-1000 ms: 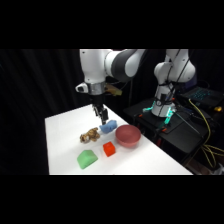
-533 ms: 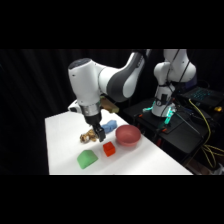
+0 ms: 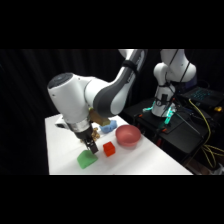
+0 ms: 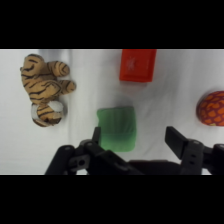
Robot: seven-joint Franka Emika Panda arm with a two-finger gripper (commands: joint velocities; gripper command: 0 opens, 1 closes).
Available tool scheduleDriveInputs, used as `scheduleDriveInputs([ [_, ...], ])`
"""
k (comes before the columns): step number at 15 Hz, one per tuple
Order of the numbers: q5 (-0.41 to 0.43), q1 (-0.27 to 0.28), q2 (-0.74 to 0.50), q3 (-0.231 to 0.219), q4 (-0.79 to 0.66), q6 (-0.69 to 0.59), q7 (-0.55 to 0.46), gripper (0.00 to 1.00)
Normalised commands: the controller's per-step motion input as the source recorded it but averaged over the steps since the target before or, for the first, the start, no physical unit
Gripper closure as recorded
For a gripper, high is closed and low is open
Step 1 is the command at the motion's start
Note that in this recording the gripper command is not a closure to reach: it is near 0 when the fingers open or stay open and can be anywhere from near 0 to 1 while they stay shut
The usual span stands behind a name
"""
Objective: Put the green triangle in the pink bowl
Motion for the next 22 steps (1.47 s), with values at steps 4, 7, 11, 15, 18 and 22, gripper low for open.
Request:
scheduleDriveInputs([
  [4, -0.043, -0.030, 0.41, -0.035, 0.65, -0.30, -0.14, 0.00],
  [7, -0.012, -0.050, 0.40, -0.016, 0.59, -0.29, -0.16, 0.00],
  [11, 0.018, -0.055, 0.29, -0.005, 0.42, -0.25, -0.17, 0.00],
  [15, 0.046, -0.041, 0.17, 0.013, 0.28, -0.23, -0.16, 0.00],
  [18, 0.075, -0.026, 0.14, 0.046, 0.24, -0.24, -0.16, 0.00],
  [22, 0.113, -0.025, 0.20, 0.077, 0.26, -0.23, -0.17, 0.00],
])
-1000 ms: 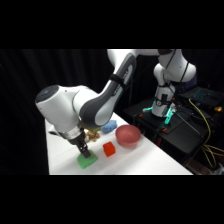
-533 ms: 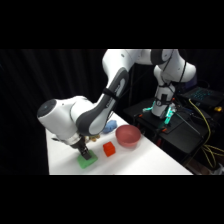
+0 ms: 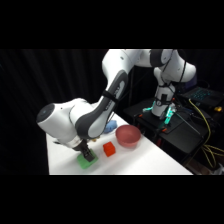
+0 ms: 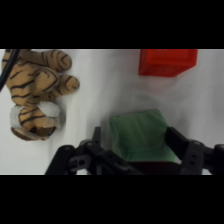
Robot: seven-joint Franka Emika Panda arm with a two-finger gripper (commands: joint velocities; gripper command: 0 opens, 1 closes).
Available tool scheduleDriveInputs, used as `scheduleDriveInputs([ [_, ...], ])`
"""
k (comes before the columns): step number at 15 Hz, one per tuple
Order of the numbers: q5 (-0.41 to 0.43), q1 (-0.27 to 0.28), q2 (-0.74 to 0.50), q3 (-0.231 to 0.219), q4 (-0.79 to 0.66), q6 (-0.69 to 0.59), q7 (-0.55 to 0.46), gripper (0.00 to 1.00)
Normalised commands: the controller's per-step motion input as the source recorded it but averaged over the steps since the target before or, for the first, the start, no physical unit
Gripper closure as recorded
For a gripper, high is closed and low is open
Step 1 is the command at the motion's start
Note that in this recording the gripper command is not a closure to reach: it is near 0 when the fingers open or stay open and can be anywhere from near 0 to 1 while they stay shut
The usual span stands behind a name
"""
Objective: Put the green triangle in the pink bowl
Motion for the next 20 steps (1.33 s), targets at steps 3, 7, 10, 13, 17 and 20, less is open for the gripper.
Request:
scheduleDriveInputs([
  [3, 0.115, -0.043, 0.28, 0.062, 0.36, -0.25, -0.20, 0.00],
  [7, 0.089, -0.063, 0.22, 0.031, 0.43, -0.30, -0.20, 1.00],
  [10, 0.054, -0.045, 0.12, 0.007, 0.38, -0.27, -0.14, 1.00],
  [13, 0.020, -0.016, -0.09, -0.017, 0.10, -0.13, -0.08, 0.71],
  [17, -0.009, 0.015, -0.41, -0.028, -0.31, 0.03, -0.01, 0.48],
  [20, -0.035, 0.015, -0.76, -0.040, -0.83, 0.24, 0.02, 0.42],
])
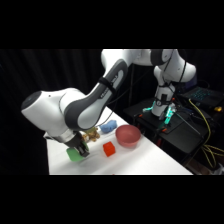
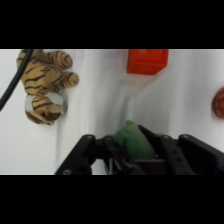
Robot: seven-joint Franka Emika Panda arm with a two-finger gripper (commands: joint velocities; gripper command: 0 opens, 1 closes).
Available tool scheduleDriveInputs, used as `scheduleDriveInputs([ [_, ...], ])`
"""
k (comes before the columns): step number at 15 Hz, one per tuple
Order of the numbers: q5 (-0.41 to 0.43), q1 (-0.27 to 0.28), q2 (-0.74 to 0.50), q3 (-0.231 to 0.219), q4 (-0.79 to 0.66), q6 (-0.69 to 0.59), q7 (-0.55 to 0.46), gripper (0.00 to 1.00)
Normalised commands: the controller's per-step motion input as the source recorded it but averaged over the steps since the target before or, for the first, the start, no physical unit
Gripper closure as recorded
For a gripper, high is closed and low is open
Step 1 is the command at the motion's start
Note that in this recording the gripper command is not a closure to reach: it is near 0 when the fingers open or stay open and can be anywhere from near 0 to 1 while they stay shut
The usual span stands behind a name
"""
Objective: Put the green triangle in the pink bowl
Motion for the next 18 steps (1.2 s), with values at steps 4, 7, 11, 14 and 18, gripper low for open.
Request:
scheduleDriveInputs([
  [4, -0.044, -0.014, -0.82, -0.046, -0.98, 0.35, 0.06, 0.41],
  [7, -0.077, -0.023, -0.73, -0.046, -0.99, 0.44, 0.11, 0.42],
  [11, -0.125, -0.015, -0.67, -0.044, -0.99, 0.48, 0.15, 0.42],
  [14, -0.119, -0.035, -0.67, -0.032, -0.99, 0.46, 0.15, 0.42],
  [18, -0.121, -0.022, -0.72, -0.012, -0.99, 0.42, 0.18, 0.43],
])
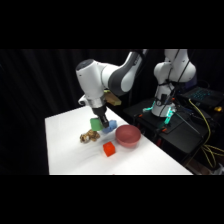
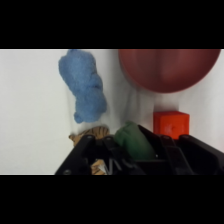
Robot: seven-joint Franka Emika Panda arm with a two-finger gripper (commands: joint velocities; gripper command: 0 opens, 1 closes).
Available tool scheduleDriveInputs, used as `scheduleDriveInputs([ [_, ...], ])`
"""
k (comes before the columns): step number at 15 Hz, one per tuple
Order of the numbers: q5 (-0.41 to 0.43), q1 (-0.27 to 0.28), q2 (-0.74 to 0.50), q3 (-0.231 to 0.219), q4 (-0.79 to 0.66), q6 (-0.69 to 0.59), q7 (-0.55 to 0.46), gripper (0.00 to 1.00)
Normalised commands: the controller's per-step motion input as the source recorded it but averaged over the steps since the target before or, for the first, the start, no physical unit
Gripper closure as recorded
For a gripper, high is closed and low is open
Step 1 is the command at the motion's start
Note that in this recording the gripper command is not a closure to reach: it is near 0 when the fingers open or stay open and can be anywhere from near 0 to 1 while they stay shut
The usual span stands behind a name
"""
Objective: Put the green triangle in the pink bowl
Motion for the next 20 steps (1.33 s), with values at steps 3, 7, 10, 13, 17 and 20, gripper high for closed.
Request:
scheduleDriveInputs([
  [3, -0.214, 0.032, -0.75, 0.015, -0.94, 0.35, 0.30, 0.43],
  [7, -0.239, 0.059, -0.59, 0.102, -0.60, 0.17, 0.39, 0.41],
  [10, -0.208, 0.076, -0.37, 0.182, -0.31, 0.04, 0.39, 0.40],
  [13, -0.201, 0.058, -0.28, 0.158, -0.23, 0.01, 0.32, 0.40],
  [17, -0.126, 0.013, -0.28, 0.075, -0.19, 0.00, 0.17, 0.40],
  [20, -0.070, -0.013, -0.25, 0.040, -0.12, -0.04, 0.08, 0.00],
])
